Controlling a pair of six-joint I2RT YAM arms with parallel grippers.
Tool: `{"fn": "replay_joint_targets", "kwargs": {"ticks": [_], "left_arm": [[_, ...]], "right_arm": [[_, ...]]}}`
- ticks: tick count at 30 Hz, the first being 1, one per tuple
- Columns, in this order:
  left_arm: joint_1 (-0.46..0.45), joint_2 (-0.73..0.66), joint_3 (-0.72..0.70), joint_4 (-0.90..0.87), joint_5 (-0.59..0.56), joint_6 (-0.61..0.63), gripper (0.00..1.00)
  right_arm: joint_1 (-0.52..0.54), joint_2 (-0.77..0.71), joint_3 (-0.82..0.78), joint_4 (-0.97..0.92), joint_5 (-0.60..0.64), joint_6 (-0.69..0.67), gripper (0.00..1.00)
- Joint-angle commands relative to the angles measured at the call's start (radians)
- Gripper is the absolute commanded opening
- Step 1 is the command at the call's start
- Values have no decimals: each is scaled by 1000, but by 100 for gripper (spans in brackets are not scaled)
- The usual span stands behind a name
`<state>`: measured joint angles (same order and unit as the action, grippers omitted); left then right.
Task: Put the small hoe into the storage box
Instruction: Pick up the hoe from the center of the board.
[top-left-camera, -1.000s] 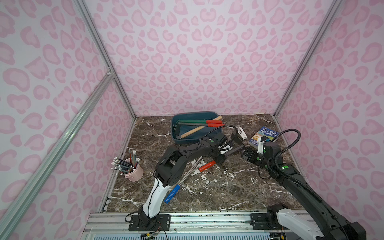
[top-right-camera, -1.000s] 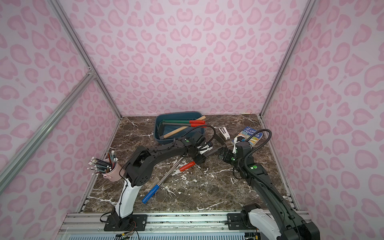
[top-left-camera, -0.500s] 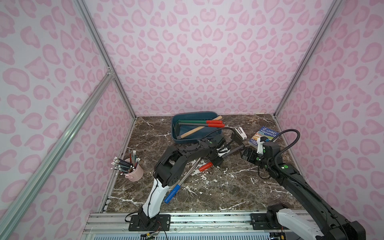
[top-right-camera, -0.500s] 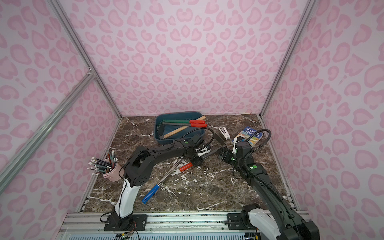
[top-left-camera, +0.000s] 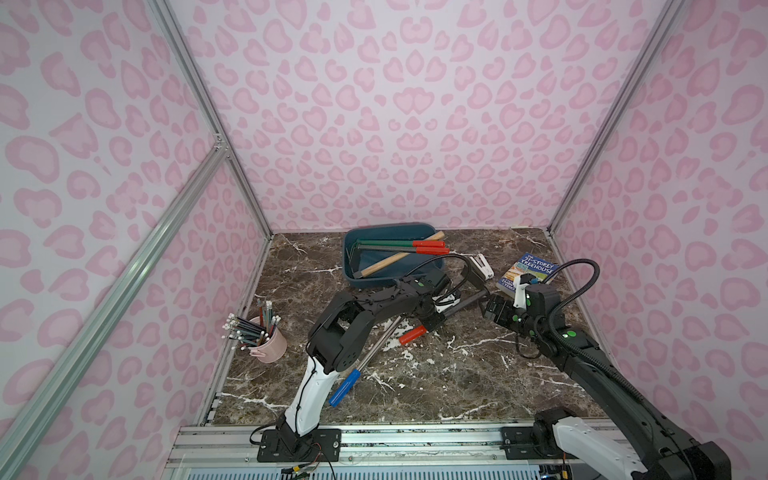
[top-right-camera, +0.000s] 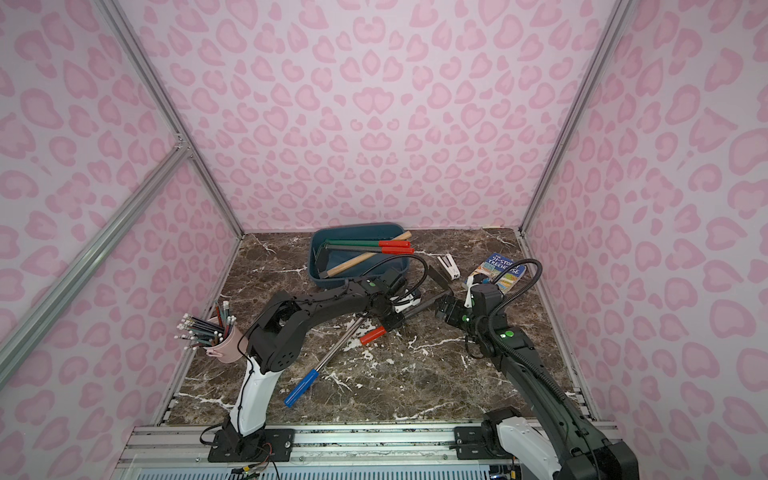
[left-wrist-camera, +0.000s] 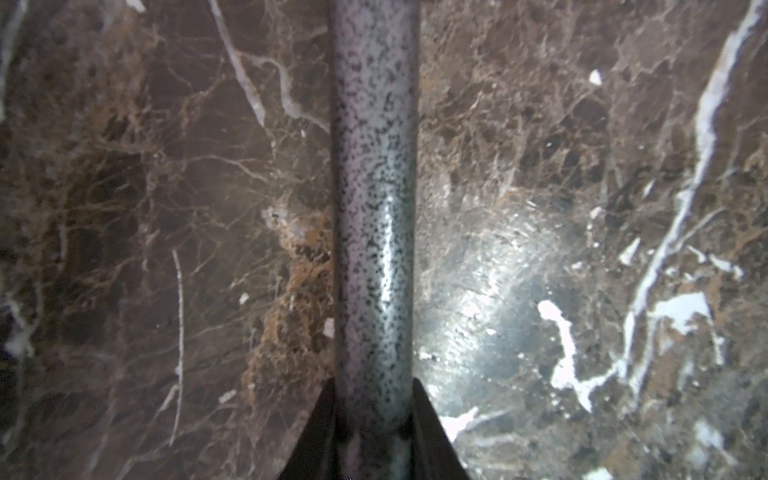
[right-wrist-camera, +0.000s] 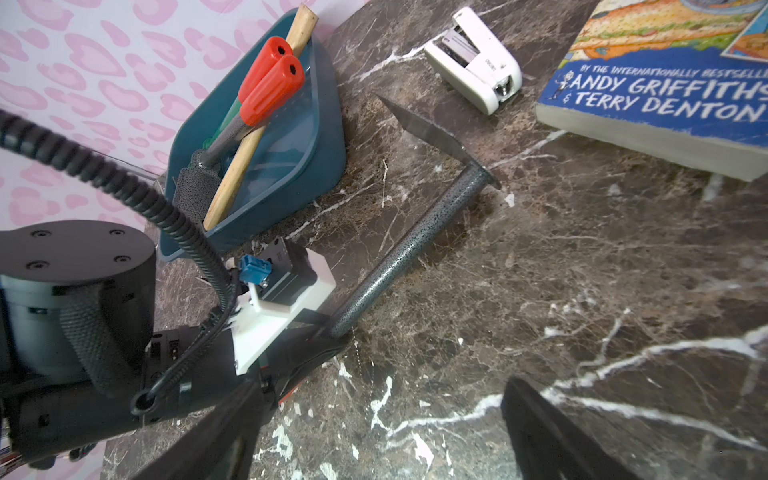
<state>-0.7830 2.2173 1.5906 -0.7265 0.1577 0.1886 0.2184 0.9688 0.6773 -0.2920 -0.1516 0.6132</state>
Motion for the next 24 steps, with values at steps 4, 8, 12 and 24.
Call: {"fn": "replay_joint_targets", "kwargs": {"ticks": [4,8,12,24], "left_arm": [[-1,-18,-7,-8,7,-6,15],[0,-42,-13,2,13,-15,4],[0,-72,-30,33,19,-31,4],[-22,-180,-113,164,6,-108,4]], "right_arm": [[-1,-3,-18,29,3,12,94],[-1,1,-40,43,-3,36,94],[-1,0,-60,54,-10,51,94],[-1,15,-129,119,-79,108,92]]}}
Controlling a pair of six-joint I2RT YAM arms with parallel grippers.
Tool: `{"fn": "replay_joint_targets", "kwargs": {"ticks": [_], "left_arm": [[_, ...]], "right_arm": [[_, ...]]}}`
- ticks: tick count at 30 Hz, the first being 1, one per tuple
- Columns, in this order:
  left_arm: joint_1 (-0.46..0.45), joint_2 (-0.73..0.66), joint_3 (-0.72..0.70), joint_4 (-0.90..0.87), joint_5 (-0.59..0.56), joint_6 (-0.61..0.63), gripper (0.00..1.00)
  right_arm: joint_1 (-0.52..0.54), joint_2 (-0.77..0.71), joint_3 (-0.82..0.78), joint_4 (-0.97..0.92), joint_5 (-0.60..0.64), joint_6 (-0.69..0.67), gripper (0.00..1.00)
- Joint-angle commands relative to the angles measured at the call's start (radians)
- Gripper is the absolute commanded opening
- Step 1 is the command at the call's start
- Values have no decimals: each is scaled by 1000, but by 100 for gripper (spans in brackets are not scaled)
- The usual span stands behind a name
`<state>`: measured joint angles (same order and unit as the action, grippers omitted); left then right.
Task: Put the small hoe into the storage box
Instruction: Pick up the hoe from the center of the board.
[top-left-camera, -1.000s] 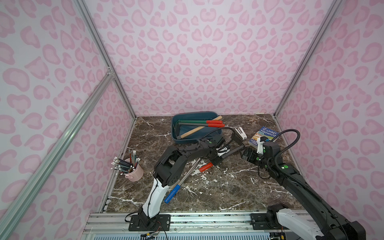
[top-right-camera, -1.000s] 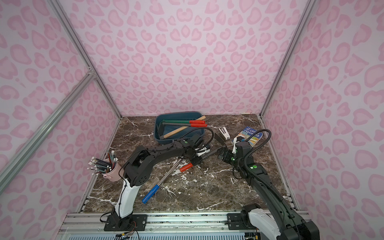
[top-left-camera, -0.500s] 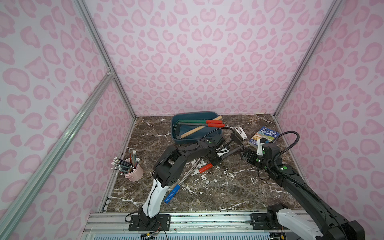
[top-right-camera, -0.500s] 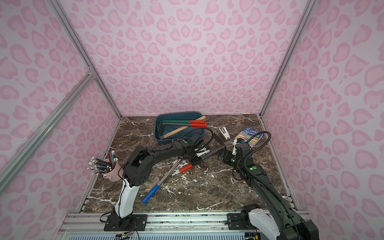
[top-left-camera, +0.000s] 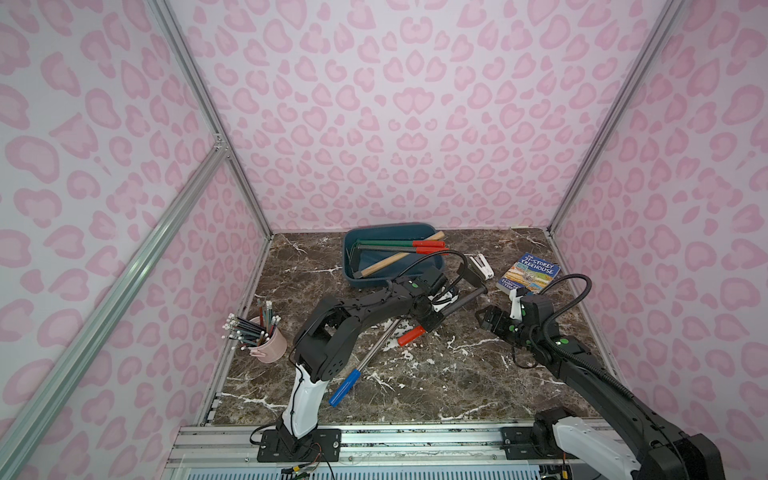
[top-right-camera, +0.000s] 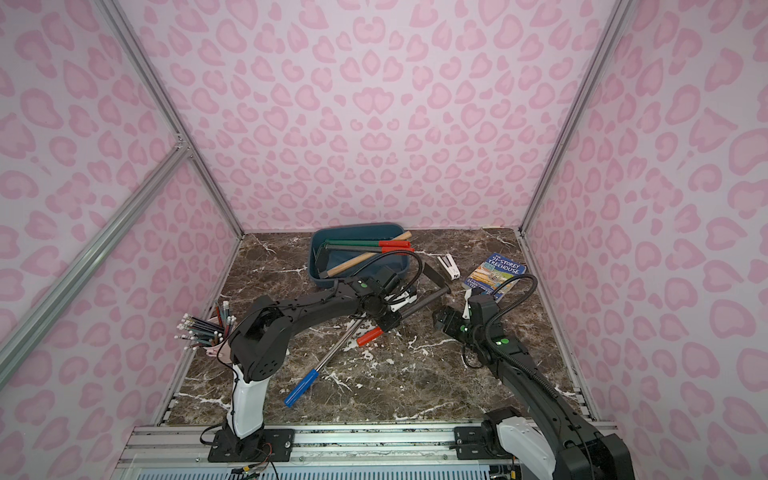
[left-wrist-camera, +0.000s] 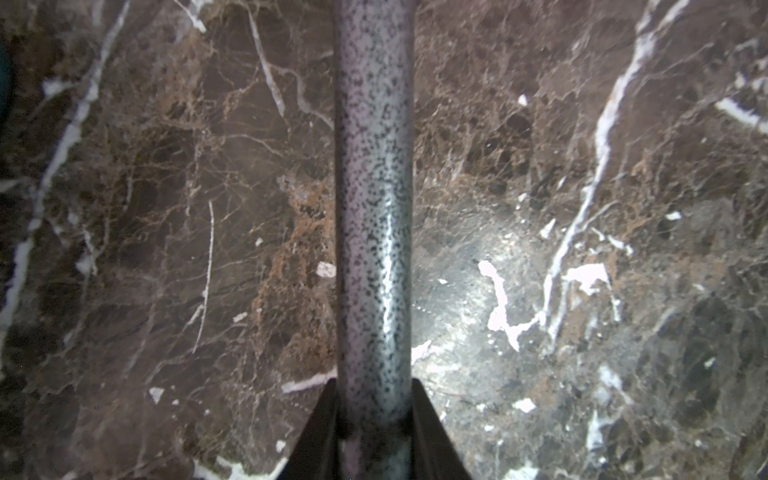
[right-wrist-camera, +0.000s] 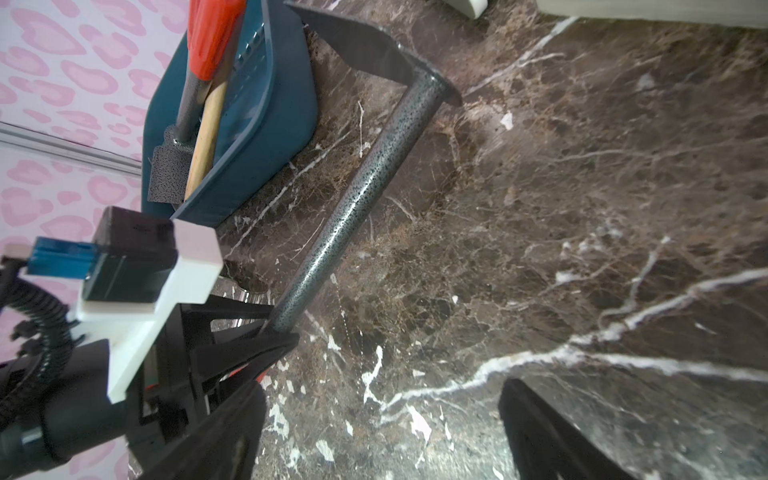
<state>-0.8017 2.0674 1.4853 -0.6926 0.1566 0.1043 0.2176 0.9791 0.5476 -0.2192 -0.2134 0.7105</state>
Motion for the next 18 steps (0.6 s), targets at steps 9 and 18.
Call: {"fn": "replay_joint_targets", "kwargs": {"ticks": [9,18], "left_arm": [[-7,-103,-57,208,-10,-86,4],[-7,-159,-77,267,-4,-182,5]], "right_arm": [[0,4,22,27,-11,0,92],[-1,-13,44,10,-10,-17,92]]}}
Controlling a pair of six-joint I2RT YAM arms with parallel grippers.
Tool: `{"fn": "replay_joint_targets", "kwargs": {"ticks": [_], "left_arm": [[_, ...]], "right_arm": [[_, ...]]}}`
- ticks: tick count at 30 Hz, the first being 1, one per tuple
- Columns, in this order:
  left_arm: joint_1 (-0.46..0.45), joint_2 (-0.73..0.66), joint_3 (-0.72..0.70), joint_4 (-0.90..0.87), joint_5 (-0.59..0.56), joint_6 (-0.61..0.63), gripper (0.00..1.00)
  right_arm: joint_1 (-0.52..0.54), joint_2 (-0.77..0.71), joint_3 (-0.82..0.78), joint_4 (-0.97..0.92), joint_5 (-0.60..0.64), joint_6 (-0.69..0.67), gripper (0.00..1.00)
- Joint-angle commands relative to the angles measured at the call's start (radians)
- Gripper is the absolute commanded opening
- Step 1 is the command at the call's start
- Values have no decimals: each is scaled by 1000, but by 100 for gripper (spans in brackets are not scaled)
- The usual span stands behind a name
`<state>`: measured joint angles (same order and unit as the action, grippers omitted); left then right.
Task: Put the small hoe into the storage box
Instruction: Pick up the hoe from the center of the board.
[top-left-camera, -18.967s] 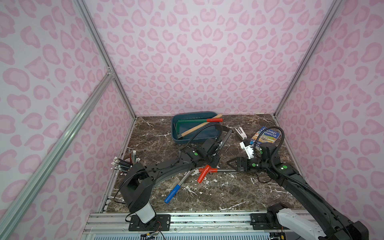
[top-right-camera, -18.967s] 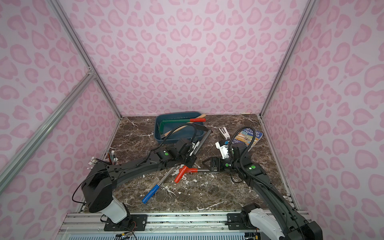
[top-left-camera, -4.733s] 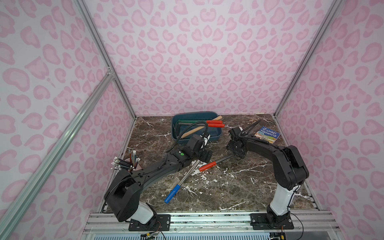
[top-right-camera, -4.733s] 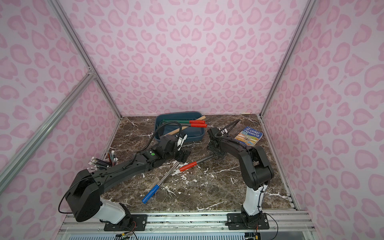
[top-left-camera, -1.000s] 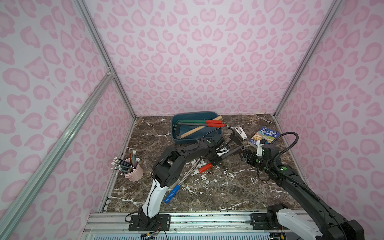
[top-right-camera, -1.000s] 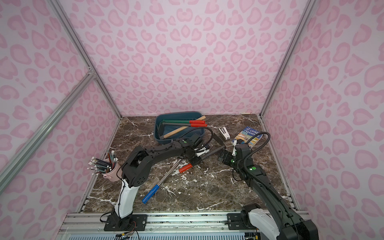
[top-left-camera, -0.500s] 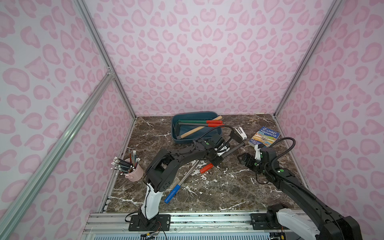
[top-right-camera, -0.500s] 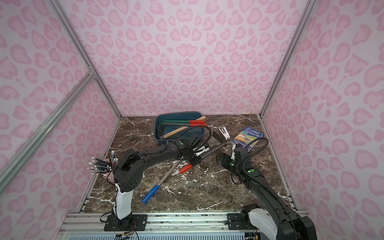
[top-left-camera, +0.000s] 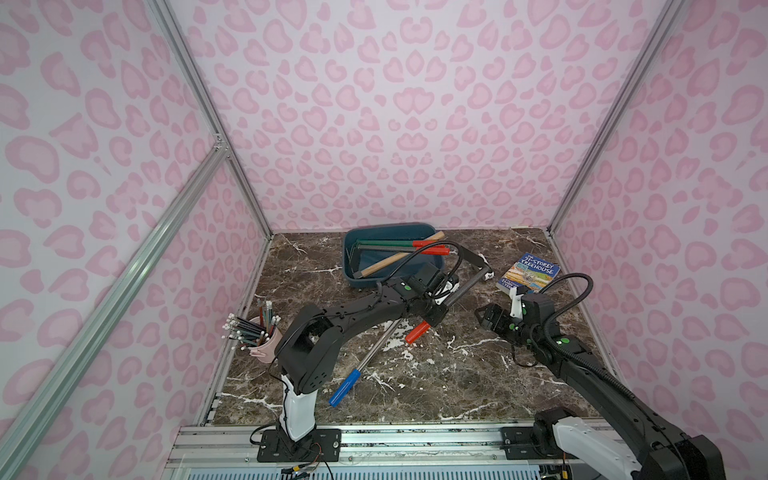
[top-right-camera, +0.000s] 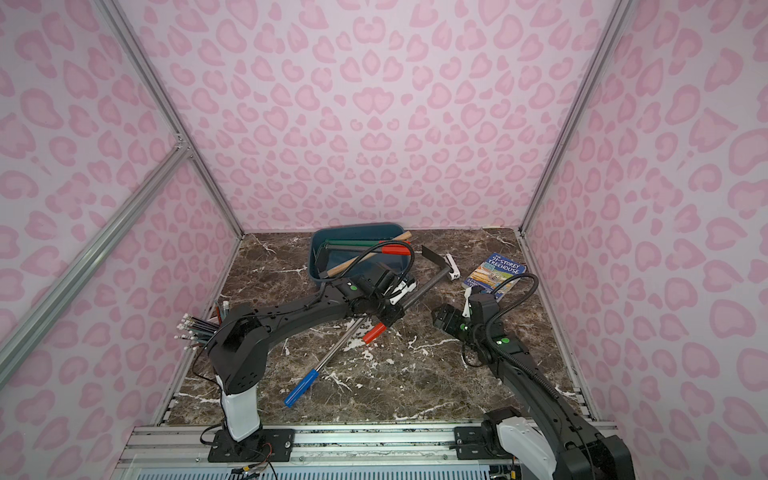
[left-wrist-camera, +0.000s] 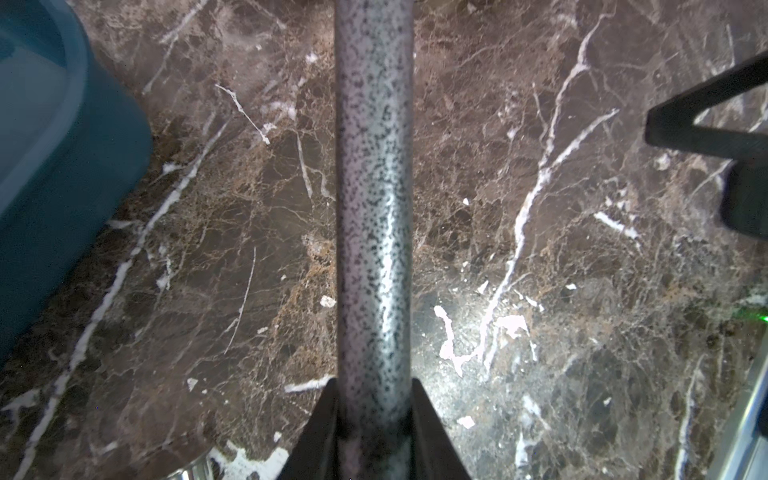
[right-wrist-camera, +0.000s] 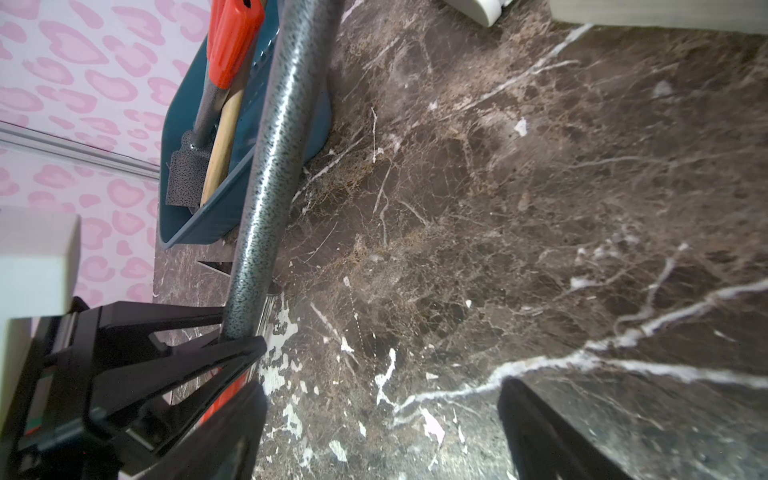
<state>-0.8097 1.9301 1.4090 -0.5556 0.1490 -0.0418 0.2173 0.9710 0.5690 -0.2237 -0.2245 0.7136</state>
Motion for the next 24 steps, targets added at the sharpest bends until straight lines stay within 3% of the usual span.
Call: {"fn": "replay_joint_targets", "kwargs": {"ticks": [1,24], "left_arm": [[1,-28,-4,136,1,-49,4],[35,-108,-54,306,-40,-414,5]], "right_arm": [[1,-4,27,16,-13,-29,92],[31,-5,135,17,-103,-166,92]]}}
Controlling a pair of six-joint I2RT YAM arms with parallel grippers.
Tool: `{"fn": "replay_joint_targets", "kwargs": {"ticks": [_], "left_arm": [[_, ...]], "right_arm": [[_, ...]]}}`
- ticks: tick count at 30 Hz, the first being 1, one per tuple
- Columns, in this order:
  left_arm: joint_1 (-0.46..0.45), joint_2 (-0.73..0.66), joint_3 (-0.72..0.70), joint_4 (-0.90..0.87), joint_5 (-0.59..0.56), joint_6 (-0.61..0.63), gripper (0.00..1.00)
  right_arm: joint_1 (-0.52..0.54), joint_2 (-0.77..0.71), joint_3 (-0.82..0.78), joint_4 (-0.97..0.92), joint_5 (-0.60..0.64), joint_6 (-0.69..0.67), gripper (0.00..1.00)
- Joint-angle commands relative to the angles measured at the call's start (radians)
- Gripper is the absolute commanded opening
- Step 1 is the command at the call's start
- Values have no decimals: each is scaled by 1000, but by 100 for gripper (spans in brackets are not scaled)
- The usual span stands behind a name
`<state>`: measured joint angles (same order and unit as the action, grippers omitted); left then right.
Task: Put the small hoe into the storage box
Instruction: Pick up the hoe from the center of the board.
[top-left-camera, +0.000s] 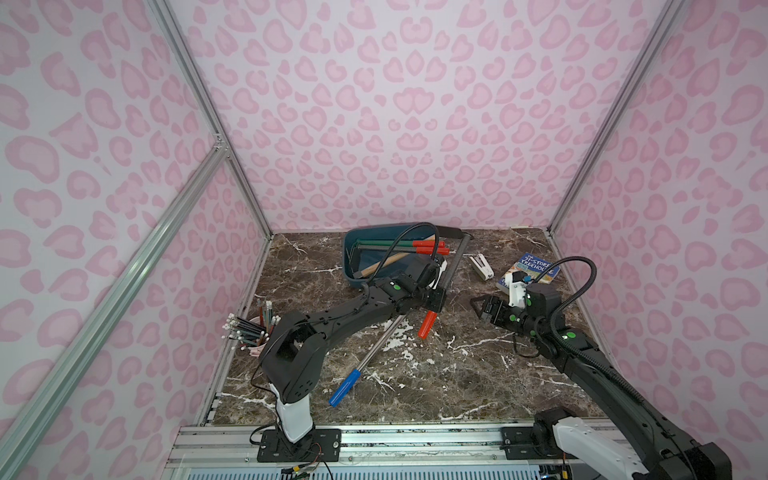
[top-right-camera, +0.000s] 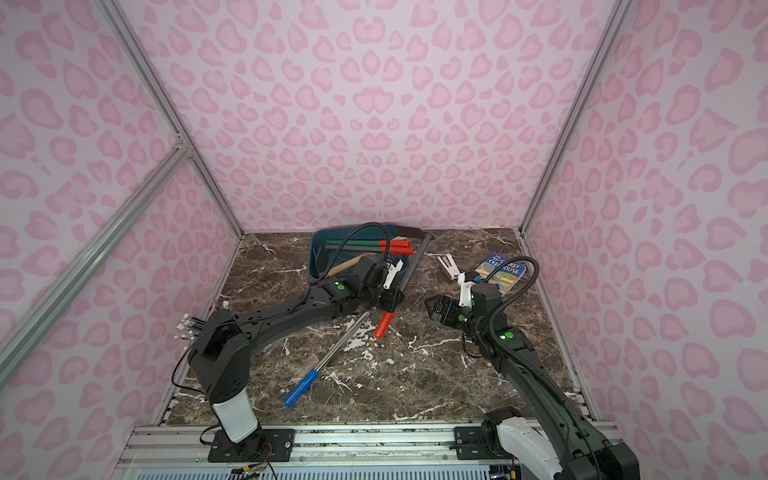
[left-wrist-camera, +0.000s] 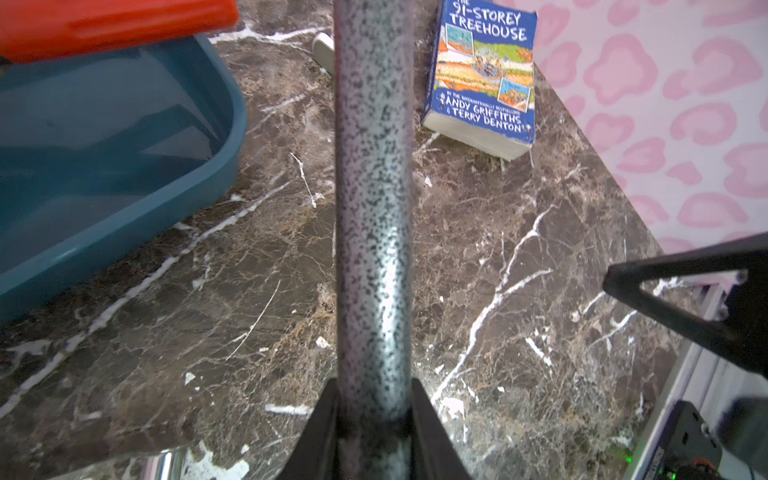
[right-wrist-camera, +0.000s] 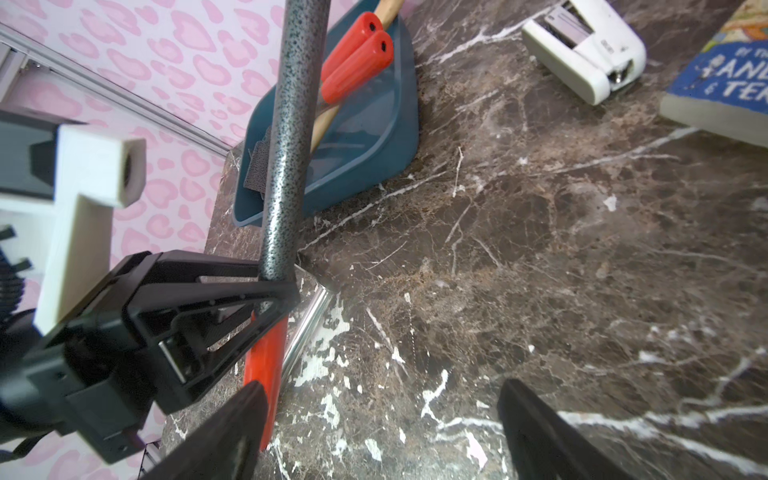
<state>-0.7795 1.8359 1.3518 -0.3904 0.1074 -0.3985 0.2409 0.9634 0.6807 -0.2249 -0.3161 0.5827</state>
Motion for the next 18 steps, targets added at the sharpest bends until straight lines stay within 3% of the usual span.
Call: {"fn": "replay_joint_targets", "kwargs": {"ticks": [1,18], "left_arm": [[8,-13,-1,153,7,-75,5],[28,-59,-58,366,-16,-385,2]], "right_arm": [[12,6,30,16,-19,-41,91],[98,47,113,-4,-7,-76,92]]}}
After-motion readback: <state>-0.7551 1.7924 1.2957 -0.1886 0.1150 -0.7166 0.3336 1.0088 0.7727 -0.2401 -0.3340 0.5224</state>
